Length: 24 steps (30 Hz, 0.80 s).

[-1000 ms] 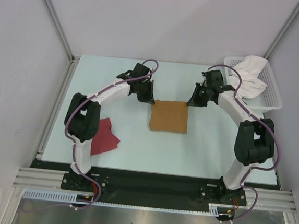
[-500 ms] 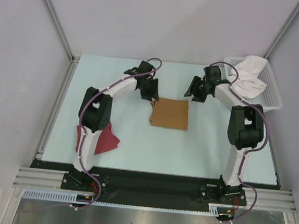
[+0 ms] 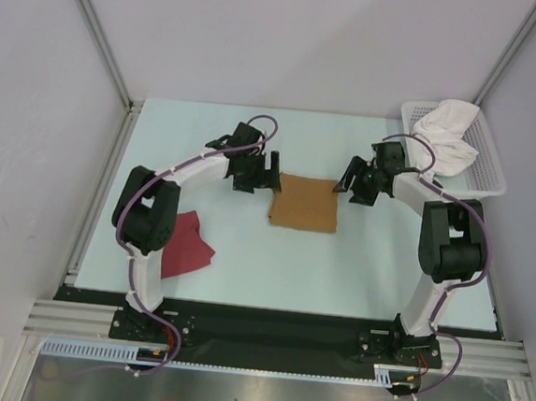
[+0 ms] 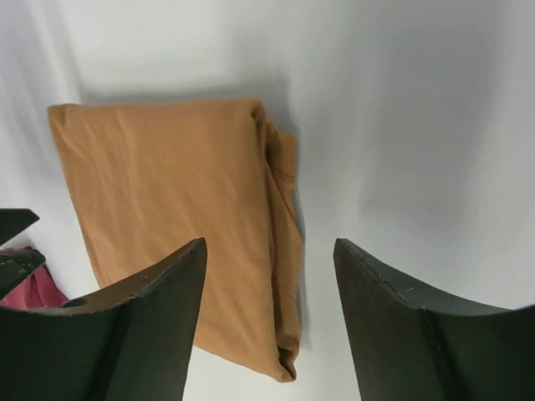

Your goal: Fold and stack the tank tops

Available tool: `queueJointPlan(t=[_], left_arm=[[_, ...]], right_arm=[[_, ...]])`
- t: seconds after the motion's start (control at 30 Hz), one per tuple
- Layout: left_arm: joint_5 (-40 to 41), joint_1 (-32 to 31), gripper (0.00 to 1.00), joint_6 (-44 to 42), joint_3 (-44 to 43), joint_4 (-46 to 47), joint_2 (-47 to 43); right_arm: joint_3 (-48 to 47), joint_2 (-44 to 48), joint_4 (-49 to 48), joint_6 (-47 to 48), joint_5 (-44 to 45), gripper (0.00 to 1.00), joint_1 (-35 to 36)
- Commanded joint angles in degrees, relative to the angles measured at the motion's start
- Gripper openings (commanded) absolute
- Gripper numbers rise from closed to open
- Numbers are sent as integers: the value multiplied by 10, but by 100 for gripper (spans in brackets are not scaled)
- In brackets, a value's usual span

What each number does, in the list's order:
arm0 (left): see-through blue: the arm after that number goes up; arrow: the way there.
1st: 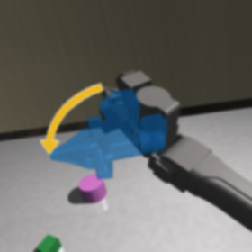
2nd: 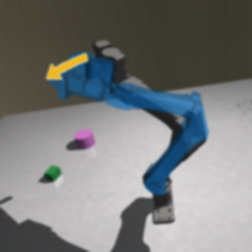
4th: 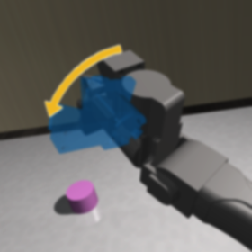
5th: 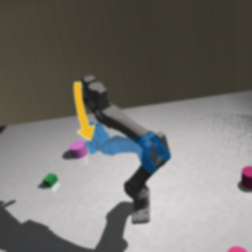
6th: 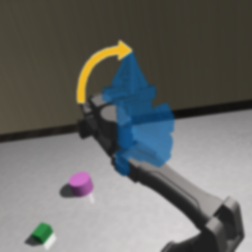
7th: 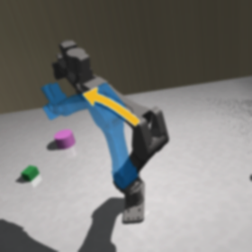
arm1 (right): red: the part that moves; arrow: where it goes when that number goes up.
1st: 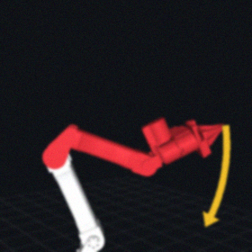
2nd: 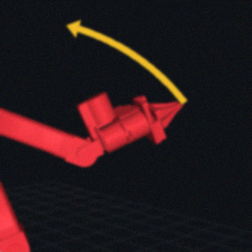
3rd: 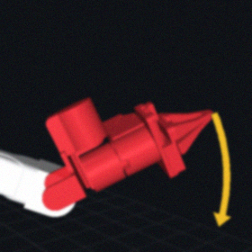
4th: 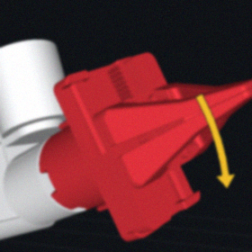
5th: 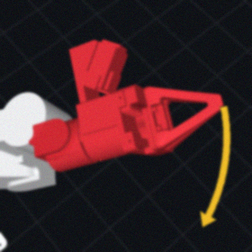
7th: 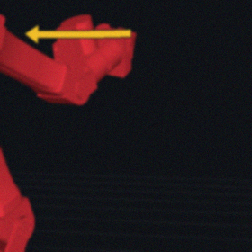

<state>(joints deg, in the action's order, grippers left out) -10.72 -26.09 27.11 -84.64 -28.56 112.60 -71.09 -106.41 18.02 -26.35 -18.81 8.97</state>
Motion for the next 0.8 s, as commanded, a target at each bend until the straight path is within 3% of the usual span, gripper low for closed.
queueJointPlan(t=[0.0,0.27,0.33,0.47,0.77], left_arm=[[-37,-11,91,21,32,75,-16],[-39,-26,91,37,-14,83,54],[-33,-27,84,42,-18,82,68],[-24,-34,63,59,-11,91,81],[7,-47,61,74,-13,103,90]], right_arm=[[17,9,-47,2,-39,70,1],[-19,-49,-6,28,34,74,45],[-29,-56,23,32,108,73,68],[-29,-71,23,21,128,64,70],[-22,-78,9,17,119,56,70]])
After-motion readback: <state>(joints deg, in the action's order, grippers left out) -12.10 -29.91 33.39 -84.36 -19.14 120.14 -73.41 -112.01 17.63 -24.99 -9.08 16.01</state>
